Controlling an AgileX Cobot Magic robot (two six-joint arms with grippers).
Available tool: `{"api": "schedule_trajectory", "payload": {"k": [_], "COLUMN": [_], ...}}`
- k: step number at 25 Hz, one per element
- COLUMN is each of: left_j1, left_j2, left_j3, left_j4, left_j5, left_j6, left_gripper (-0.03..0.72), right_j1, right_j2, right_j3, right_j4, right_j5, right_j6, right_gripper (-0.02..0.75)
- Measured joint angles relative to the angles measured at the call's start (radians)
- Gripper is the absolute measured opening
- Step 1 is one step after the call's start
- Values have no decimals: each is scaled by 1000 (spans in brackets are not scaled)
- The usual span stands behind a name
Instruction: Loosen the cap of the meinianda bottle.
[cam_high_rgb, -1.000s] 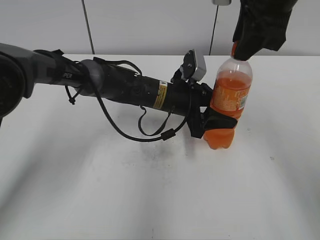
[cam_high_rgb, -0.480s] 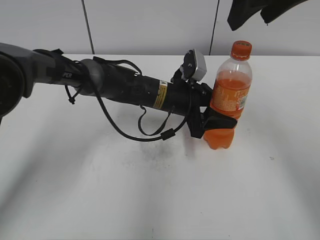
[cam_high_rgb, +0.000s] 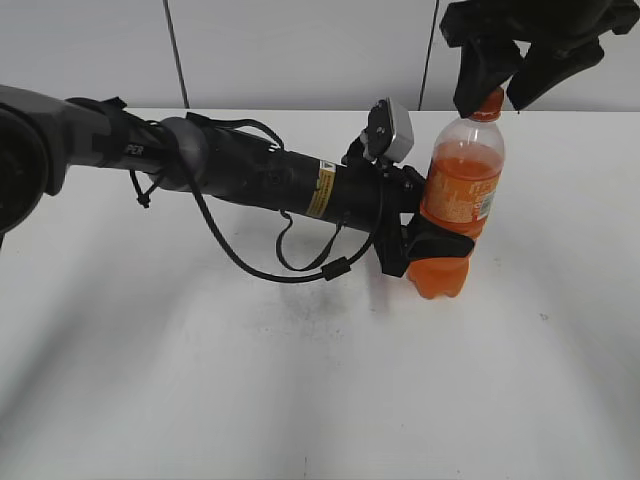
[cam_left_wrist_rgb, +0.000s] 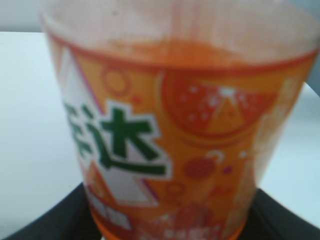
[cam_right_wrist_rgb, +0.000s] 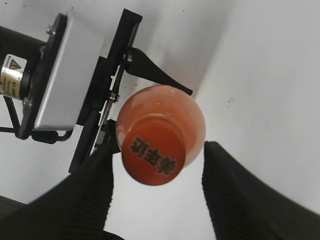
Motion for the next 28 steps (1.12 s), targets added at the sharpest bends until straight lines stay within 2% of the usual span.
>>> {"api": "schedule_trajectory", "payload": {"k": [5, 15, 19, 22, 25, 28], "left_j1": [0, -1, -1, -1, -1, -1], "left_j2": [-1, -1, -1, -2, -2, -3], "left_j3": [0, 0, 0, 0, 0, 0], "left_j4": [0, 1, 1, 4, 9, 15], "left_j5": [0, 3, 3, 3, 2, 1], "left_j6": [0, -1, -2, -1, 0, 5], "left_gripper": [408, 408, 408, 408, 408, 408], "right_j1": [0, 0, 0, 0, 0, 0], "right_j2": [0, 15, 15, 15, 15, 13], "right_j3": [4, 4, 4, 4, 4, 2], "right_j4": [-2, 1, 1, 2, -2, -2], "right_j5": [0, -18, -17, -16, -15, -4], "right_j6": [0, -2, -96, -343, -795, -1147], "right_gripper": [405, 301, 279, 279, 279, 279]}}
